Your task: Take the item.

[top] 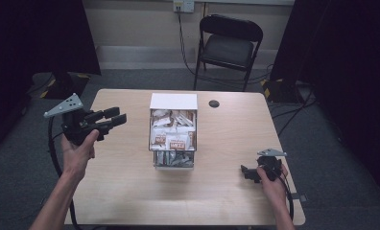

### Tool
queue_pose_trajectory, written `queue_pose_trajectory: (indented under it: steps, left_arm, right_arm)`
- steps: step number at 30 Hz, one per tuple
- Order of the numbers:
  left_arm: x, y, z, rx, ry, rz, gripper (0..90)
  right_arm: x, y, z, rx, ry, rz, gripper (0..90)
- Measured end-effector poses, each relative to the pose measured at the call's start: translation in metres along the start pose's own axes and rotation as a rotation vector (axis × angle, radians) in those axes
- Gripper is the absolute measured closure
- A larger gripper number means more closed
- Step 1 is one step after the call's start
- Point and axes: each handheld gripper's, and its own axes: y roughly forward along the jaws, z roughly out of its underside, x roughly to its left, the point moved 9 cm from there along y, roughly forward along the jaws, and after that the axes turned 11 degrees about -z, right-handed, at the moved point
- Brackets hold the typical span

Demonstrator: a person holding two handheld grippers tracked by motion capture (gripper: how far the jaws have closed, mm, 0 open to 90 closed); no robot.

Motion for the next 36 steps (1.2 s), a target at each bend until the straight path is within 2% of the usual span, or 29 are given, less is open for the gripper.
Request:
queue_pose_trajectory:
  steps: [1,3,4,5,9,11,13,14,19,21,25,29,30,31,32,36]
  left_arm:
    - [-0.003,0.0,-0.002,-0.006,0.002,0.018,56.3]
    - [-0.009,0.001,-0.004,0.004,0.019,0.02,56.3]
    - [-0.016,0.004,-0.005,0.019,0.034,0.038,53.9]
    - [-0.016,0.004,-0.005,0.019,0.034,0.038,54.5]
    - [-0.031,0.016,-0.001,0.085,0.05,0.105,53.6]
    - [-0.037,0.021,-0.001,0.094,0.049,0.149,53.8]
    - [-0.042,0.026,-0.002,0.11,0.052,0.165,53.8]
    - [-0.049,0.03,-0.002,0.117,0.065,0.189,55.6]
    - [-0.06,0.039,0.0,0.139,0.087,0.216,54.9]
    - [-0.067,0.044,0.002,0.155,0.094,0.248,54.8]
    - [-0.075,0.053,0.009,0.189,0.106,0.267,54.7]
    - [-0.08,0.061,0.014,0.208,0.121,0.289,58.4]
    - [-0.083,0.065,0.017,0.215,0.144,0.296,58.8]
    - [-0.083,0.065,0.017,0.215,0.144,0.296,60.4]
    - [-0.086,0.069,0.021,0.237,0.161,0.304,63.0]
    - [-0.087,0.074,0.027,0.252,0.169,0.285,65.4]
  right_arm:
    - [0.0,0.0,0.0,0.0,0.0,0.0,0.0]
    - [0.0,0.0,0.0,0.0,0.0,0.001,0.0]
    - [0.0,0.0,0.0,-0.001,0.0,0.001,0.0]
    - [0.0,0.0,0.0,-0.001,0.0,0.001,0.0]
    - [0.0,0.0,0.0,0.0,0.0,0.001,0.0]
    - [0.0,0.0,0.0,0.0,0.0,0.001,0.0]
    - [0.0,0.0,0.0,0.0,0.0,0.001,0.0]
    - [0.0,0.0,0.0,0.0,0.0,0.0,0.0]
    - [0.0,0.0,0.0,0.0,0.002,0.0,0.0]
    - [0.0,0.0,0.0,0.0,0.002,0.0,0.0]
    - [0.0,0.0,0.0,0.0,0.002,0.0,0.0]
    - [0.0,0.0,0.0,0.0,0.002,0.0,0.0]
    - [0.0,0.0,0.0,0.0,0.002,0.0,0.0]
    - [0.0,0.0,0.0,0.0,0.002,0.0,0.0]
    - [0.0,0.0,0.0,0.0,0.002,0.0,0.0]
    - [0.0,0.0,0.0,0.0,0.002,0.0,0.0]
